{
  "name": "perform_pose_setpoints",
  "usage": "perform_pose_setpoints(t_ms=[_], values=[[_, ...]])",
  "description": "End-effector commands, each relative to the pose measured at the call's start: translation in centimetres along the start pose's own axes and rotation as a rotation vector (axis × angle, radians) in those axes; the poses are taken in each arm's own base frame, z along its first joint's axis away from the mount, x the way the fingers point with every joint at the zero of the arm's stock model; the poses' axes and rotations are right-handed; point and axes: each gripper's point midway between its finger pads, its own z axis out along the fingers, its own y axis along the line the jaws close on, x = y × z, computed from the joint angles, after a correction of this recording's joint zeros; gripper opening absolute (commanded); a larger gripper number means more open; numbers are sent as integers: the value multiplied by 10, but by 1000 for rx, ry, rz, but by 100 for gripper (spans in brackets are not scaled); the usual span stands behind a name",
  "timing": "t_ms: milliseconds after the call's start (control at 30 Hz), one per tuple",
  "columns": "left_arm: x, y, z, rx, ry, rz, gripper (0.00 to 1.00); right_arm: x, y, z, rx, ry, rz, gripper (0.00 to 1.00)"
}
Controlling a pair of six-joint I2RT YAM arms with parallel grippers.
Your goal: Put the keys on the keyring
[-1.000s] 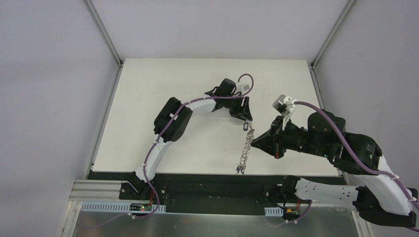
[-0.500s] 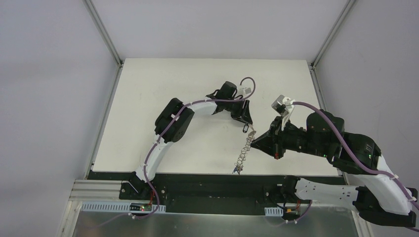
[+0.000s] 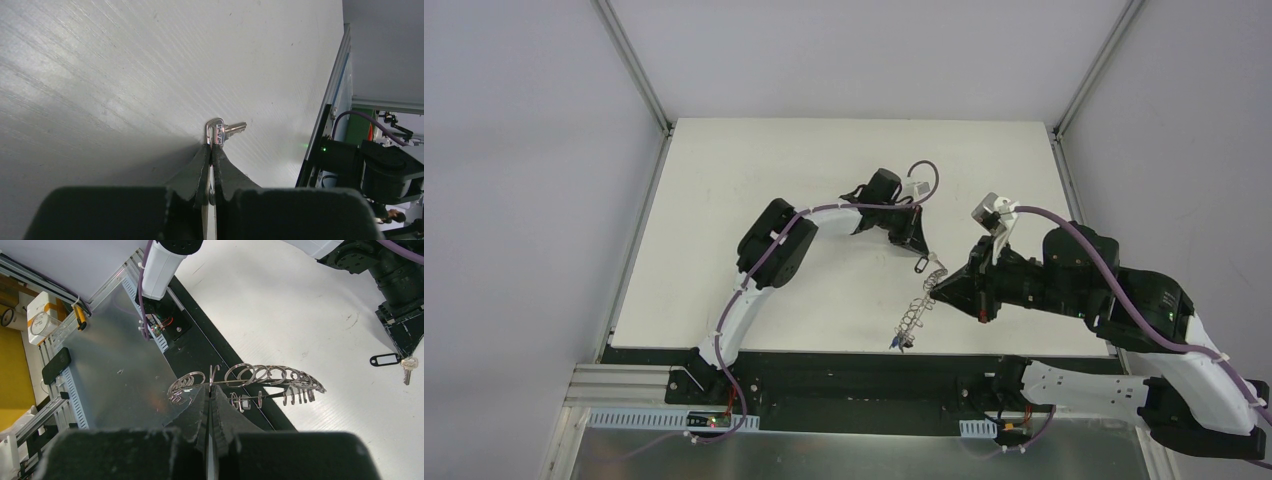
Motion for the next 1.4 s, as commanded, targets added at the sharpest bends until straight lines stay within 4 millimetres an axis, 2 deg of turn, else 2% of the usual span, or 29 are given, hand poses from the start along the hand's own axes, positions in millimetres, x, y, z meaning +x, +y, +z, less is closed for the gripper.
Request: perform_pose_setpoints(t_ms=[0,333,700,967,1133,1367], values=[[4,-7,0,17,-1,40,0,-18,10,-1,-37,-63,7,0],[-23,-71,-49,57,-116,214,0,-24,14,-10,-49,-78,-4,0],[-28,-139,-132,1,-248,456,0,-21,18,-16,-74,-28,-68,0],[-14,-188,-205,-61,-338,644,0,-15,24,-9,-118,31,-137,0],[-1,-226,-248,-37,-410,729,0,-11,44,-6,-242,64,-170,0],[28,-273,-293,52,-463,812,0,-14,62,6,-337,105,-184,0]])
